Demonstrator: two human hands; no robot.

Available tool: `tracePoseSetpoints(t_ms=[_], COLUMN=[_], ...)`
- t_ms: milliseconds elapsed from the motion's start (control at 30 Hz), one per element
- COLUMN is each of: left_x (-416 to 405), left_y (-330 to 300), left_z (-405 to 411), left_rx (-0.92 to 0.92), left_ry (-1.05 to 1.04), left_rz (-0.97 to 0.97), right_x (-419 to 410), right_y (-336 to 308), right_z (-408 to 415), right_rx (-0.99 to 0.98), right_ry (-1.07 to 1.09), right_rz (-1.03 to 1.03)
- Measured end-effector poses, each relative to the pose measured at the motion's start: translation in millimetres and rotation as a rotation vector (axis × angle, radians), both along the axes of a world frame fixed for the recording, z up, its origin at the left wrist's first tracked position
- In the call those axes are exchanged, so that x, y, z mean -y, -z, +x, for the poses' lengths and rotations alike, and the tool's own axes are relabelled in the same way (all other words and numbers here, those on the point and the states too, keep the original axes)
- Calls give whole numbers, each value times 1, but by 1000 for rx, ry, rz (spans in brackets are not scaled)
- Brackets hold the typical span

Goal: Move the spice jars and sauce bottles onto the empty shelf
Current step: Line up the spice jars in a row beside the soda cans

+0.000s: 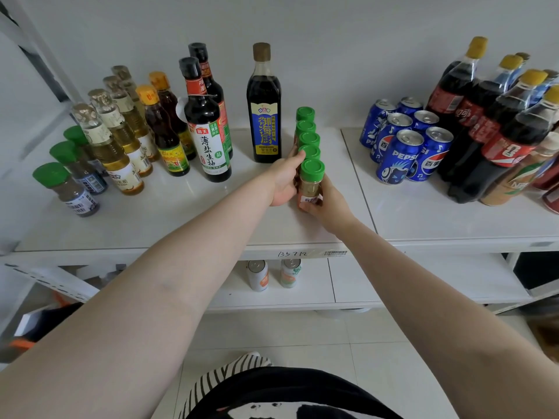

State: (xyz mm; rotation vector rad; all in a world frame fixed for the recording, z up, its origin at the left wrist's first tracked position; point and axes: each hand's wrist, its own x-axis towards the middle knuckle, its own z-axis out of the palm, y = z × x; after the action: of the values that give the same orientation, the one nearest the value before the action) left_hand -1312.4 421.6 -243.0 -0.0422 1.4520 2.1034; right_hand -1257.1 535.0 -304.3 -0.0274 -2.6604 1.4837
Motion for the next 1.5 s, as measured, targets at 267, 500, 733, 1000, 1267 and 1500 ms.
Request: tracePoseSetpoints(t_ms=[267, 500, 733, 1000, 1267, 1500], left_x=[-5, -7, -14, -15, -9, -12], left_y=[2, 2, 3, 5, -16, -20], left_z=[-6, -3, 3, 10, 0, -22], left_rx=[19, 40, 43, 26, -65, -80], left_ry=[-57, -103, -171, -147, -163, -140], left_rz=[-41, -88, -59, -26, -193, -226], right_x=[-1, -1, 5, 0, -28, -44], right_y=[-3, -8, -17, -16, -18, -52], right_z=[-5, 5, 7, 9, 0, -47], right_rx=[-1, 1, -104, 14, 158, 141], right_ry=[-13, -83, -181, -155, -9, 138], right_rz=[7, -102, -204, -157, -212, -419])
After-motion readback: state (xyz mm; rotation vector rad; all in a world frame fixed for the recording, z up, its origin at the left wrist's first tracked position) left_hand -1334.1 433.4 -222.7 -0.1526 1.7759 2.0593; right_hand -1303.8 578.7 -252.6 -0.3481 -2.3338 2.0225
